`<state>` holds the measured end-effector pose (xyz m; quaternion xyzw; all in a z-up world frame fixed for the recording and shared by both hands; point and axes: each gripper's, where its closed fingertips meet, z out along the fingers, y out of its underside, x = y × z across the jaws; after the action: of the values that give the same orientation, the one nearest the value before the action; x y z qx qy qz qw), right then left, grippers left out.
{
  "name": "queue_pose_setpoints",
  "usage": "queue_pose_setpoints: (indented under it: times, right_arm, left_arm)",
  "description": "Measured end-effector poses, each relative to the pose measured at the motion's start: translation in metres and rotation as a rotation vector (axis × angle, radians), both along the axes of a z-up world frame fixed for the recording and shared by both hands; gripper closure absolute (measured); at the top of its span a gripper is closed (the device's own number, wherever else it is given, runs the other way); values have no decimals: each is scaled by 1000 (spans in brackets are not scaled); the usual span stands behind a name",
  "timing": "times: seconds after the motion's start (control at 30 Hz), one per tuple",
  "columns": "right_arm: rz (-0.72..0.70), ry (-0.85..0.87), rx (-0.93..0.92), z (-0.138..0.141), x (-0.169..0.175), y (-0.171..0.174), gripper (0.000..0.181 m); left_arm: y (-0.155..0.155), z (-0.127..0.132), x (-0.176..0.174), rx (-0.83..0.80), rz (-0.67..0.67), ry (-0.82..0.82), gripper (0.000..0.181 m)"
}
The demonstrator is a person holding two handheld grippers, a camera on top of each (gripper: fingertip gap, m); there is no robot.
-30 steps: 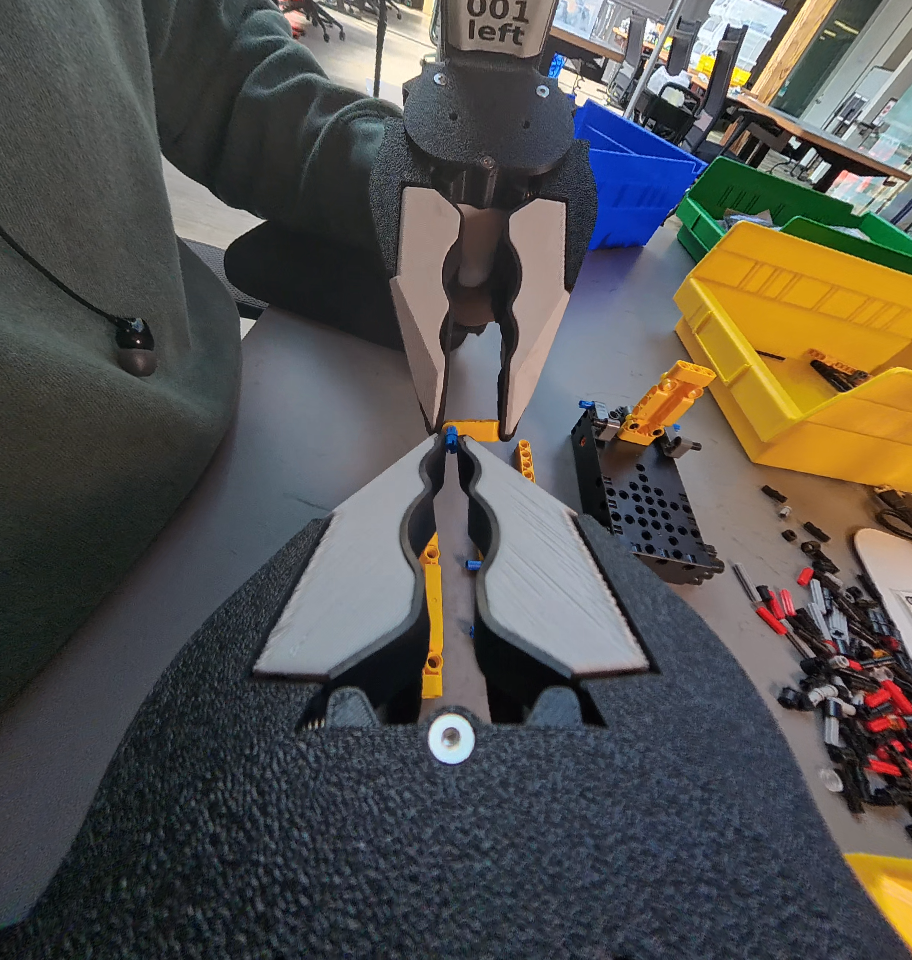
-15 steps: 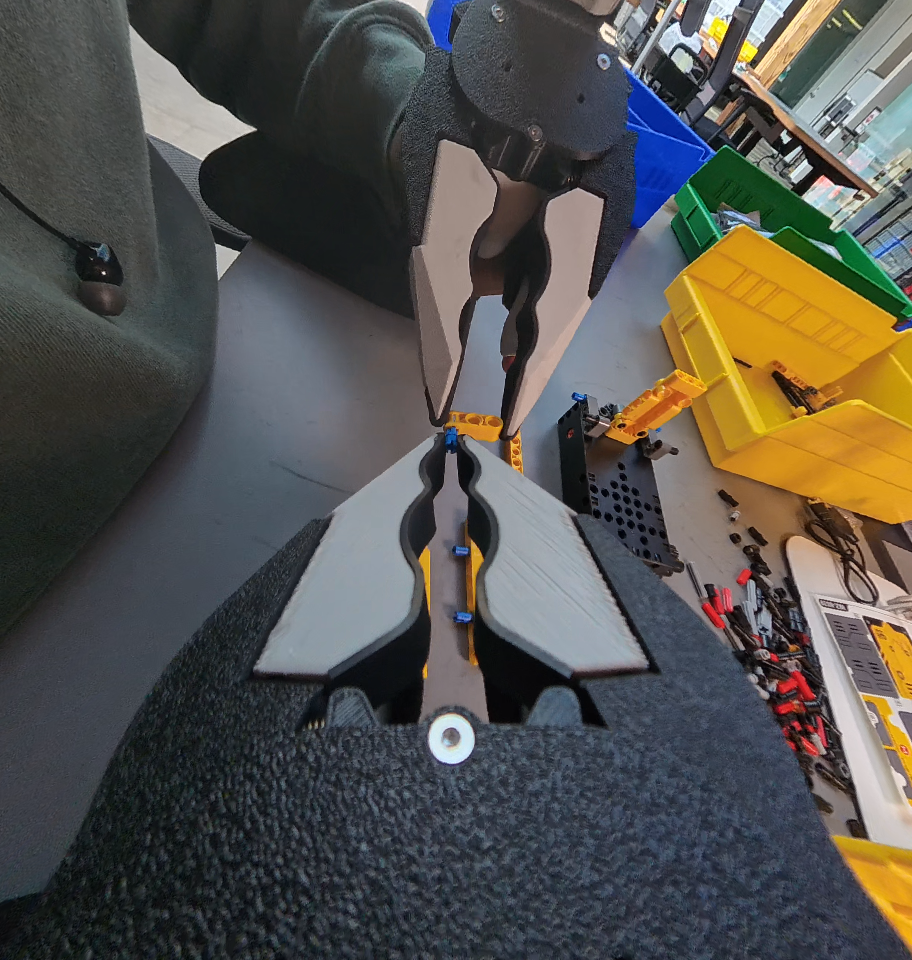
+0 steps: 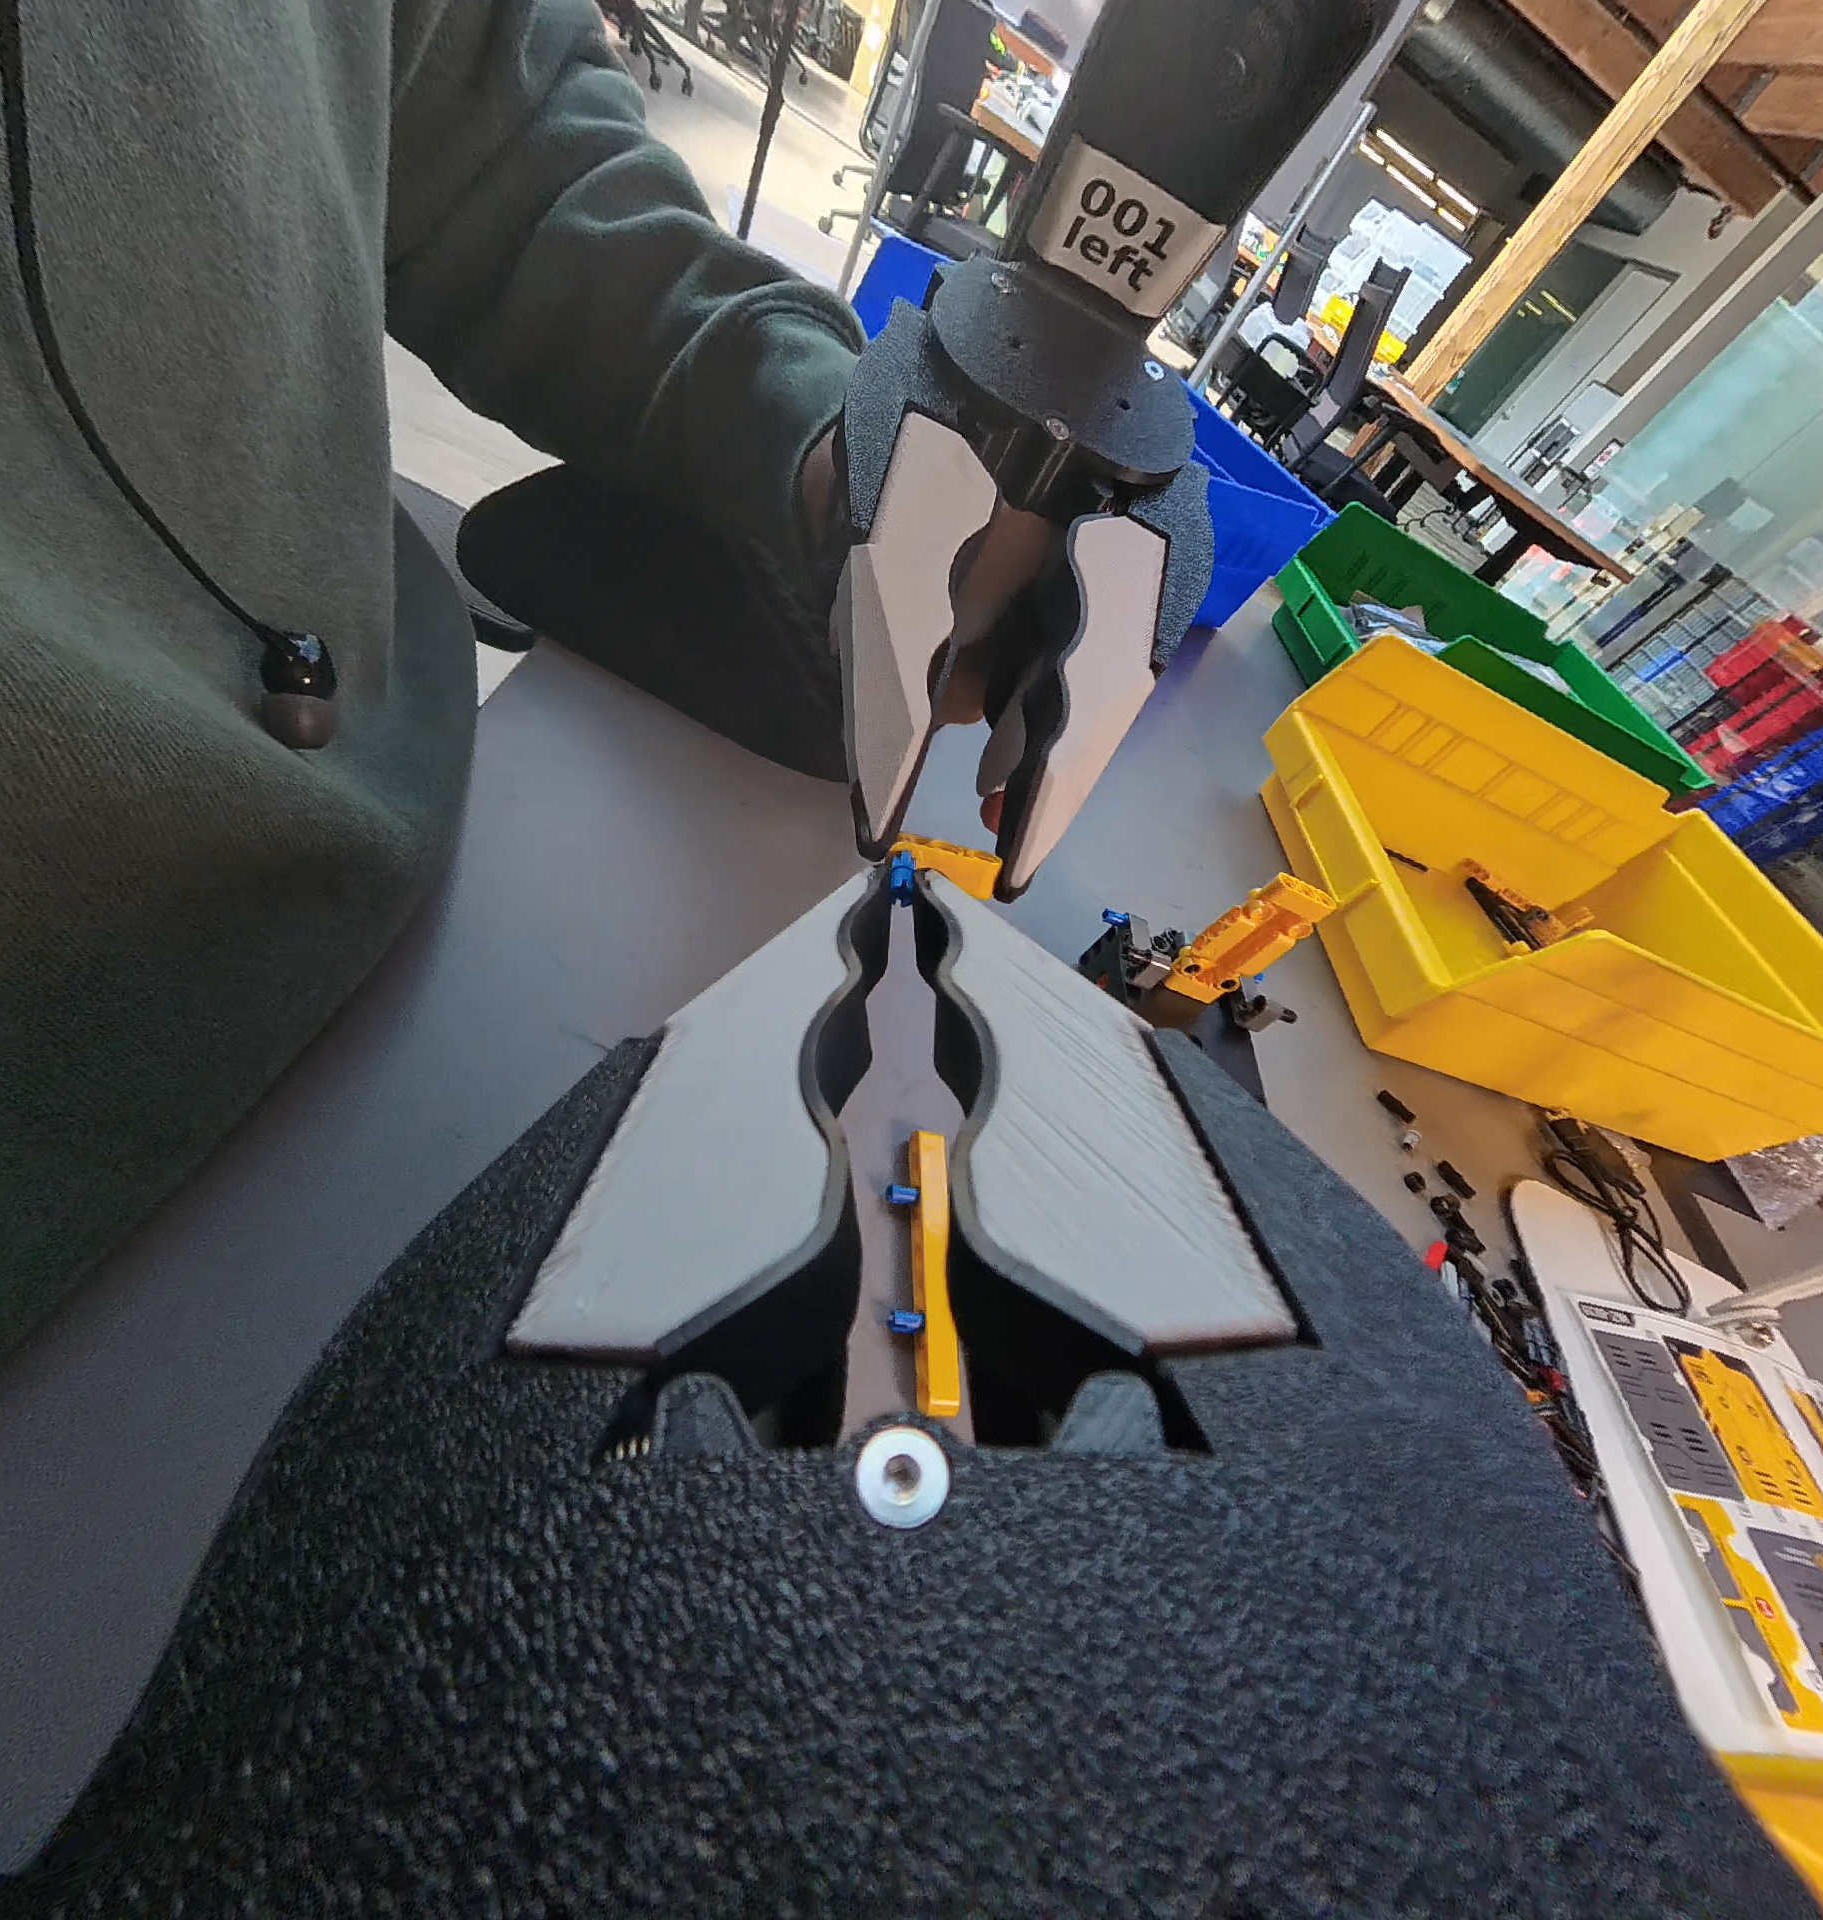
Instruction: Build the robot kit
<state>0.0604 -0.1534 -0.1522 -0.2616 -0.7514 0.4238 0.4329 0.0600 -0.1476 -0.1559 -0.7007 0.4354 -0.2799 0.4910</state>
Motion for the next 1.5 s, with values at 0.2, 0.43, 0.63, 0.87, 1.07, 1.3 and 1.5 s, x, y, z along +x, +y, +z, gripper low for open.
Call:
queue_pose_setpoints:
  times: [0.2, 0.43, 0.63, 0.87, 1.07, 1.3, 1.5]
  right_arm:
    - [-46, -4, 82, -5, -4, 4, 178]
    - [-57, -28, 98, -11, -5, 5, 178]
    - [-45, -41, 86, -13, -6, 2, 178]
    - [-130, 21, -3, 0, -16, 18, 171]
    - [-343, 173, 94, 21, -30, 44, 150]
    - [-489, 293, 158, 44, -31, 63, 163]
    - [-471, 294, 210, 44, -31, 59, 163]
  left_arm:
    - [4, -5, -4, -13, 51, 84, 161]
    - [5, -10, -2, -39, 87, 102, 162]
    - [4, -10, -1, -37, 76, 118, 161]
    - [19, 1, -15, -142, 153, -105, 159]
    - [47, 32, -25, -339, 237, -578, 159]
    - [57, 44, -18, -531, 178, -882, 159]
    - [55, 41, -14, -615, 154, -940, 159]
